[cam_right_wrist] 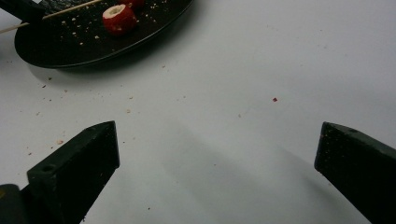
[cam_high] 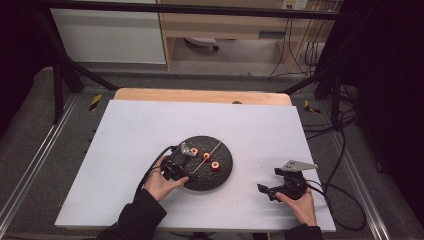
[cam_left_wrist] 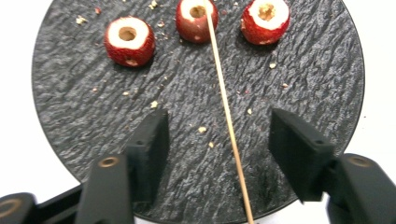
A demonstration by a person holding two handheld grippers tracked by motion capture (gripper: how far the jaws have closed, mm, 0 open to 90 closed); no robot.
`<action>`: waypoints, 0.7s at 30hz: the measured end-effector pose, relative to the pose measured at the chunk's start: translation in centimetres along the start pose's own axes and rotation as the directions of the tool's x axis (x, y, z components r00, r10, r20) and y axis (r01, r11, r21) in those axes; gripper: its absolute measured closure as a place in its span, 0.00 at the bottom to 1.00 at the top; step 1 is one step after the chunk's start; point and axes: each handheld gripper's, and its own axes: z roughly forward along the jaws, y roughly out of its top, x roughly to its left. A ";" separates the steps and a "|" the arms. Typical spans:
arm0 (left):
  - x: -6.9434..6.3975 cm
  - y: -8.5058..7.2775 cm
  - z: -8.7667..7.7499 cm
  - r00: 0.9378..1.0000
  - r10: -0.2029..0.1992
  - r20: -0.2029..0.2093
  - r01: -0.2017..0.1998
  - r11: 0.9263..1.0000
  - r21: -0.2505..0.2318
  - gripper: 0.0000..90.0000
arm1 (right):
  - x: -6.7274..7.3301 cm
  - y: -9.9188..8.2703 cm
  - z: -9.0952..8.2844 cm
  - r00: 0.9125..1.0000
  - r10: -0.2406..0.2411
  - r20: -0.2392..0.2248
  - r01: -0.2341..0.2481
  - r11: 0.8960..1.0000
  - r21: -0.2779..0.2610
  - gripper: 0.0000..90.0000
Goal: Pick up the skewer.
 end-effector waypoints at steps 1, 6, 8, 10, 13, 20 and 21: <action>0.0 0.1 0.1 1.000 -0.001 0.001 0.001 1.000 0.008 0.46 | 0.0 0.0 0.0 1.000 0.000 0.000 0.000 1.000 0.001 0.01; -0.2 0.3 0.4 1.000 -0.006 0.003 0.006 0.999 0.036 0.57 | 0.0 0.0 0.0 1.000 0.002 -0.002 -0.002 1.000 0.000 0.01; -0.3 0.4 0.5 1.000 -0.008 0.001 0.008 0.999 0.047 0.61 | 0.0 0.0 0.0 1.000 0.002 -0.002 -0.002 1.000 0.000 0.01; -0.4 0.6 0.5 1.000 -0.006 0.002 0.006 0.998 0.058 0.66 | 0.0 0.0 0.0 1.000 0.004 -0.003 -0.004 1.000 0.001 0.01; -0.6 0.6 0.6 1.000 -0.004 -0.001 0.004 0.998 0.067 0.74 | 0.0 0.0 0.0 1.000 0.003 -0.003 -0.003 1.000 0.002 0.01; -0.8 0.7 0.9 1.000 -0.004 -0.005 0.004 0.996 0.091 0.83 | 0.0 0.0 0.1 1.000 0.007 -0.006 -0.007 1.000 0.005 0.01; -0.8 0.8 0.9 1.000 -0.004 -0.005 0.004 0.996 0.091 0.83 | 0.0 0.0 0.0 1.000 0.006 -0.008 -0.006 1.000 0.008 0.01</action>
